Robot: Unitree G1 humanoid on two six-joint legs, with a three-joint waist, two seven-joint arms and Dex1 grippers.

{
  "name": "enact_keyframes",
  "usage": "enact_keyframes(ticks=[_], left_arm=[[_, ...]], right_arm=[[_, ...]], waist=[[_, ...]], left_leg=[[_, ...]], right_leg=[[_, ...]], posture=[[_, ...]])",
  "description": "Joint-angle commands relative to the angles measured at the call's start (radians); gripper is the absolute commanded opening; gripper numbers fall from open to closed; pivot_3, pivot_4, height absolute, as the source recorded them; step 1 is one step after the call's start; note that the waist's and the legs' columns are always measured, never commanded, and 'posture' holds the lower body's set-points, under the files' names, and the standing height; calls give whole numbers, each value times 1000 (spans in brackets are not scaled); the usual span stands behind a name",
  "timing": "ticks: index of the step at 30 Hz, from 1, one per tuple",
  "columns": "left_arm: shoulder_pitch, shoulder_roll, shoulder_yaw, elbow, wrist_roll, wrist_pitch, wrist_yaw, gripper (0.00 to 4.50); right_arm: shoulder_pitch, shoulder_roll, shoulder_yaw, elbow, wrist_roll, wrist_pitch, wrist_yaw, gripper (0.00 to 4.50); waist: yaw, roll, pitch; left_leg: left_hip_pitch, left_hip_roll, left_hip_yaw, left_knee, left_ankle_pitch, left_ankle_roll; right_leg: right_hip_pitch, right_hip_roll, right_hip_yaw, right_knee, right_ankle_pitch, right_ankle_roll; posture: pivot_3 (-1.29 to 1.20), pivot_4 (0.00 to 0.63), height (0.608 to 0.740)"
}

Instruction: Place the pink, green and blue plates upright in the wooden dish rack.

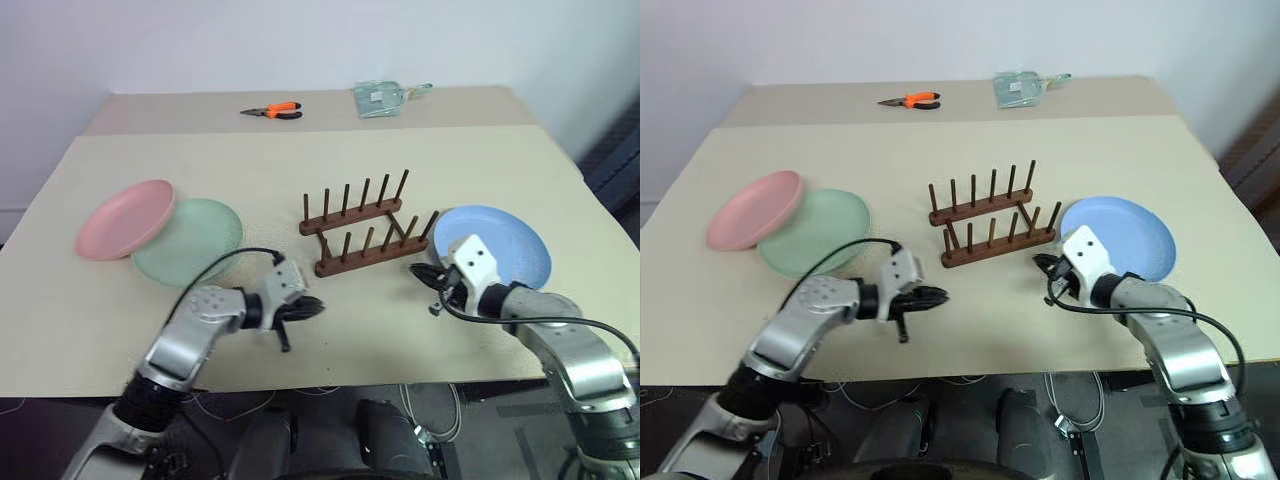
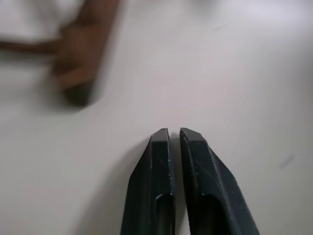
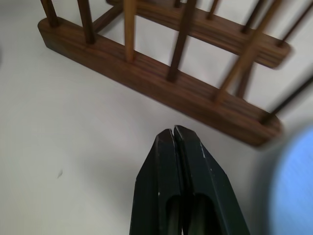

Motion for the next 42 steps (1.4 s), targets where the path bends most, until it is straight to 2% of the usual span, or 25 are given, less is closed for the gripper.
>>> enact_keyframes(ticks=[1, 6, 13, 19, 23, 27, 29, 32, 34, 37, 38, 39, 41, 42], left_arm=[[-9, -20, -34, 19, 67, 32, 103, 221], [-78, -86, 2, 192, 148, 1, 294, 221], [-177, -118, 35, 391, 148, -99, 368, 221], [-249, -136, 61, 545, 155, -179, 420, 221], [-255, -135, 70, 563, 152, -193, 415, 221], [-218, -111, 65, 501, 146, -185, 383, 221], [-186, -99, 81, 429, 116, -160, 359, 221], [-97, -120, 238, 187, -111, -121, 280, 1066], [-84, -151, 346, 101, -212, -82, 310, 2035], [-195, -236, 650, 115, -225, -126, 708, 3527], [-243, -269, 747, 130, -238, -145, 853, 3965], [-282, -312, 850, 125, -281, -159, 991, 4480], [-331, -396, 1006, 90, -392, -175, 1188, 4480], [-334, -427, 1047, 62, -417, -187, 1247, 4480]], right_arm=[[-41, 24, 44, 54, -66, -16, -39, 11], [-128, 91, 85, 196, -151, -43, -117, 11], [-253, 154, 92, 403, -234, -143, -197, 11], [-321, 196, 92, 486, -251, -197, -193, 11], [-324, 205, 91, 483, -253, -206, -183, 11], [-301, 200, 86, 420, -224, -209, -130, 11], [-279, 189, 81, 354, -180, -198, -62, 536], [-226, 160, 63, 147, -40, -123, 80, 1824], [-209, 141, 55, 67, 15, -71, 121, 2825], [-187, 105, 65, -41, 70, -23, 175, 4264], [-191, 105, 67, -48, 64, -24, 167, 4500], [-198, 108, 69, -42, 62, -27, 164, 4500], [-214, 114, 78, -21, 57, -32, 163, 4500], [-221, 118, 84, -7, 54, -38, 163, 4500]], waist=[[0, 0, 0], [-2, 0, -1], [-10, -1, -3], [-27, -1, -3], [-31, 0, -3], [-33, 0, -3], [-35, 0, -3], [-35, 0, -3], [-30, -1, -2], [-12, -3, 0], [-9, -5, 0], [-9, -7, -1], [-12, -7, -2], [-12, -7, -2]], left_leg=[[0, 0, 0, -1, 0, 0], [2, 0, 0, 1, 0, 0], [4, 0, 0, 1, 1, -1], [4, 0, -1, 0, 1, -2], [4, 0, -1, -1, 1, -2], [4, 0, -1, -1, 1, -2], [4, 0, -1, -2, 1, -2], [2, 1, -1, -3, 1, -2], [1, 1, -2, -3, 1, -2], [-1, 0, -5, 1, 1, -2], [0, 0, -6, 1, 1, -2], [0, 0, -6, 1, 1, -2], [3, 0, -6, -1, 1, -3], [3, 0, -5, -2, 1, -3]], right_leg=[[0, 0, 0, 0, 0, 0], [1, 0, 0, 1, 1, -1], [1, 1, 0, 3, 2, -1], [1, 1, 0, 4, 4, 0], [0, 2, 0, 4, 5, -1], [0, 2, 0, 4, 5, -1], [-1, 2, 0, 4, 5, -1], [-3, 1, 0, 4, 5, -1], [-4, 1, 0, 4, 5, -1], [-2, 1, -2, 3, 4, 0], [-1, 1, -3, 3, 3, 2], [-1, 2, -3, 3, 4, 1], [0, 1, -2, 2, 3, 2], [0, 1, -2, 0, 3, 3]], posture=[[0, 150, 740], [0, 150, 740], [0, 150, 740], [0, 150, 740], [0, 150, 740], [0, 150, 740], [0, 150, 740], [0, 150, 740], [0, 150, 740], [0, 150, 740], [0, 150, 740], [0, 150, 740], [0, 150, 740], [0, 150, 740]])
